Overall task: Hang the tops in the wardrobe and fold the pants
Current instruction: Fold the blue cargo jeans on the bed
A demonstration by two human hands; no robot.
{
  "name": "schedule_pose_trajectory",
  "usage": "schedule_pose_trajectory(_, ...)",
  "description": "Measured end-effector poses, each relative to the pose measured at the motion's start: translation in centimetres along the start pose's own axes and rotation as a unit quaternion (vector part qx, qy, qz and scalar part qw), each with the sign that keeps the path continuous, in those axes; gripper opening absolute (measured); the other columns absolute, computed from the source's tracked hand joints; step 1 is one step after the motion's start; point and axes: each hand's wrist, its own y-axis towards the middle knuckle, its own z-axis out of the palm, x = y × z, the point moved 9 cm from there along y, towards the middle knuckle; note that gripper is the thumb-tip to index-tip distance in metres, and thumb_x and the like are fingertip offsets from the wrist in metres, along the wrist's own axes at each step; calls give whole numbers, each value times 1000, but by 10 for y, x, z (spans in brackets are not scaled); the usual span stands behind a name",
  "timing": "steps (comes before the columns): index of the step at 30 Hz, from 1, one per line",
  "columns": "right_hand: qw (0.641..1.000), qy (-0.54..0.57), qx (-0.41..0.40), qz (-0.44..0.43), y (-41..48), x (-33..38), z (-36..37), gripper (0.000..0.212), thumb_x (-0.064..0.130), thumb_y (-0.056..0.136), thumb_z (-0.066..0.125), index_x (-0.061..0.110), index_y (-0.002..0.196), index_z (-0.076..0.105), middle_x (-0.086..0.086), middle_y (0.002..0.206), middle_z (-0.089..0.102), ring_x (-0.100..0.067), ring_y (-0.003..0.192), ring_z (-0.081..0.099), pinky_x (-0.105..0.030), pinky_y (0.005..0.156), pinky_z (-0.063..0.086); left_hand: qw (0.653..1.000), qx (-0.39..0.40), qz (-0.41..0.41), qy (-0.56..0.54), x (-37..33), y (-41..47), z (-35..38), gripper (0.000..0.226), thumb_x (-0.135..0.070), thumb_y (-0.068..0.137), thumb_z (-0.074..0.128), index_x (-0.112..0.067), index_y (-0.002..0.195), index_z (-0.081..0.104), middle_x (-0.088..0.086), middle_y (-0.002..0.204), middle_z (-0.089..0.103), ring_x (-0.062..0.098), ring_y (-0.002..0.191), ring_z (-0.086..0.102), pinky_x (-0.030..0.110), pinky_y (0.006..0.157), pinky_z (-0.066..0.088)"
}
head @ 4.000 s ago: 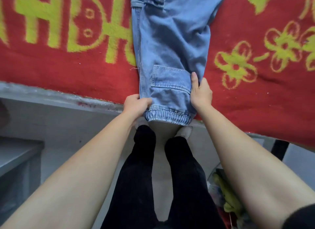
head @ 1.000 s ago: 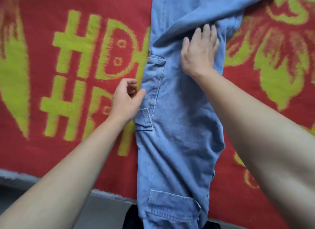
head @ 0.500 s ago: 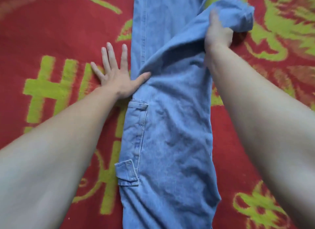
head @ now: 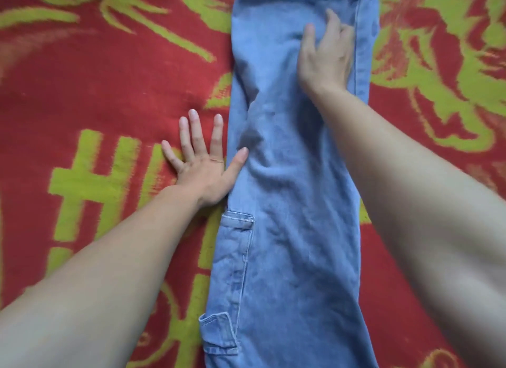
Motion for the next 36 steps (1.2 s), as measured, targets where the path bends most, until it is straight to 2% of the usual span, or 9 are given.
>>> schedule_pose_trajectory(6, 960, -143, 13, -240, -34, 54, 17, 62, 56, 99, 30, 29, 154, 30, -13, 163, 18, -30, 148, 23, -43, 116, 20, 999, 37, -7, -11, -1, 2, 2, 75, -71, 90, 6, -36, 146, -30, 7, 150, -45, 25, 138, -41, 66, 107, -19)
schedule_pose_trajectory(9, 931, -228, 146, -246, -34, 42, 61, 67, 65, 98, 24, 34, 157, 20, -7, 166, 6, -29, 152, 6, -48, 120, 8, 999, 38, -6, -18, -1, 2, 2, 72, -69, 91, 5, -37, 147, -28, 6, 150, -44, 25, 138, -41, 66, 108, -18)
schedule_pose_trajectory(11, 938, -226, 136, -226, -30, 41, 63, 66, 65, 97, 28, 34, 155, 23, -8, 165, 10, -28, 152, 7, -49, 120, 8, 999, 46, -5, -23, -2, 2, 2, 77, -74, 86, 3, -38, 146, -29, 5, 150, -45, 24, 138, -42, 66, 107, -19)
schedule_pose_trajectory(15, 957, -178, 8, -227, -39, 64, 38, 65, 72, 88, 39, 23, 127, 57, -6, 128, 53, -25, 120, 48, -38, 100, 33, 999, 49, 1, -23, -2, -1, -1, 97, -90, 69, 2, -38, 145, -31, 6, 150, -45, 24, 138, -42, 66, 107, -20)
schedule_pose_trajectory(18, 943, -172, 59, -278, -46, 75, 49, 46, 55, 94, 45, 16, 114, 60, -6, 114, 60, -29, 109, 53, -39, 85, 39, 998, 56, 5, -17, -2, -3, -2, 107, -95, 62, 4, -37, 145, -31, 7, 149, -45, 25, 137, -43, 67, 107, -19)
schedule_pose_trajectory(23, 961, 114, 14, -250, -52, 78, 33, 26, 24, 99, 48, 3, 100, 65, -3, 89, 63, -17, 81, 54, -26, 75, 39, 999, 44, 9, -27, -2, -2, -3, 102, -93, 67, 4, -38, 145, -31, 7, 150, -44, 24, 138, -41, 67, 107, -18)
schedule_pose_trajectory(26, 959, 22, 101, -262, -60, 72, 56, 36, 28, 103, 38, 8, 122, 62, -9, 115, 62, -23, 104, 57, -28, 87, 41, 999, 34, 9, -18, -3, -1, -2, 93, -86, 78, 11, -37, 146, -29, 8, 152, -42, 26, 140, -38, 67, 107, -18)
schedule_pose_trajectory(30, 952, -109, 58, -281, -94, 57, 43, 53, 40, 103, 32, 15, 149, 42, -19, 157, 31, -33, 145, 31, -43, 116, 24, 1000, 26, 0, -9, -2, 1, 0, 83, -76, 88, 14, -36, 147, -28, 9, 153, -40, 27, 141, -36, 66, 109, -16)
schedule_pose_trajectory(36, 932, -307, 93, -167, -140, -63, 5, 77, 74, 93, 21, 33, 158, 12, -15, 165, -3, -35, 152, -5, -54, 122, -2, 1000, 14, -4, 2, -2, 3, 0, 76, -67, 94, 16, -34, 149, -25, 10, 154, -38, 28, 142, -33, 66, 108, -16)
